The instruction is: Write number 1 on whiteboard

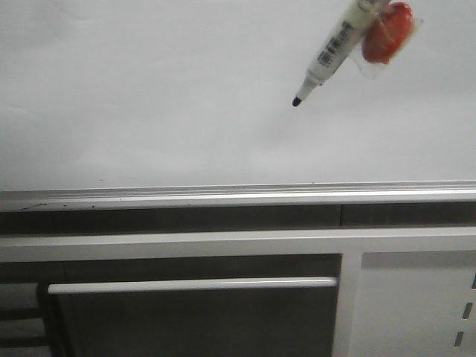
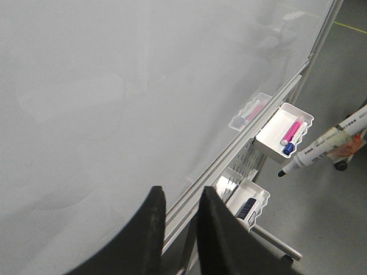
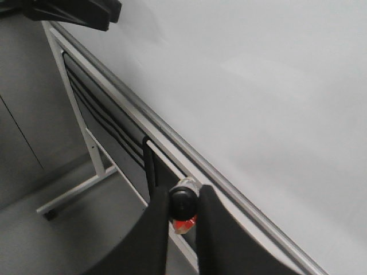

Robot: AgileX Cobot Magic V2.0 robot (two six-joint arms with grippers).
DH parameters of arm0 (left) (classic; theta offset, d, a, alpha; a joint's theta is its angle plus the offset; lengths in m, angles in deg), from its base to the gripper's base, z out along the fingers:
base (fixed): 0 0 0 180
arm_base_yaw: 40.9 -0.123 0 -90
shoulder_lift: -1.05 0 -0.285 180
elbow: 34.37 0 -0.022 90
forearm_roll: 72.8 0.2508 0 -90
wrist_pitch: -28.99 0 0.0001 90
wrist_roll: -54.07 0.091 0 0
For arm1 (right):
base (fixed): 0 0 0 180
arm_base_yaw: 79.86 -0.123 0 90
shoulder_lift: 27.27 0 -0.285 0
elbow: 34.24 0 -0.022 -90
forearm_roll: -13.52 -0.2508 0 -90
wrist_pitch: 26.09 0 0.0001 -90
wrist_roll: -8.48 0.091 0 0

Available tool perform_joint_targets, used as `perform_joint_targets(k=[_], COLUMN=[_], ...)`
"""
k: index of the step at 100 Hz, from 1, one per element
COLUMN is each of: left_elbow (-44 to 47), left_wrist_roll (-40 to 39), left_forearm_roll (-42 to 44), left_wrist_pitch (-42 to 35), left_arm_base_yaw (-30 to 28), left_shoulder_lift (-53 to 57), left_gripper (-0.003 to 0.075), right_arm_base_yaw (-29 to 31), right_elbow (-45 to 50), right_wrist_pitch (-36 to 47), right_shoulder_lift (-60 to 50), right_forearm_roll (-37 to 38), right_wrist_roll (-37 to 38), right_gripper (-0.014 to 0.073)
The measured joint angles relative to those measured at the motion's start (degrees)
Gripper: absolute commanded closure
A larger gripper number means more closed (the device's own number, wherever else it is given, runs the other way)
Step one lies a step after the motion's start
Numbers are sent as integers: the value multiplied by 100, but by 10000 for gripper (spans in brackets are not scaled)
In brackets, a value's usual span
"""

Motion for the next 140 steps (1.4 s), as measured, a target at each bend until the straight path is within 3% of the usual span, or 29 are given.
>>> perform_joint_targets(k=[44,86,106,140], left_elbow=[886,958,958,958], left_wrist_roll=[38,38,38,38], left_forearm_roll=[-495,-569,-569,-569], left_wrist_pitch=[-1667,-1731,-1731,-1731], left_arm_base_yaw=[0,0,0,0], left_shoulder_lift=[1160,1214,1214,1214], left_gripper=[741,741,741,741], right_arm_base_yaw=[0,0,-209,-1043], right_elbow=[1216,1718,2251,2264], right_wrist_pitch=[1656,1404,2374,3724], right_shoulder_lift=[-882,-708,-1043,-1175], right_forearm_roll=[-132,-752,-1151,-1205], right_wrist_roll=[0,-26,-253,-350], right_gripper=[638,637,637,637])
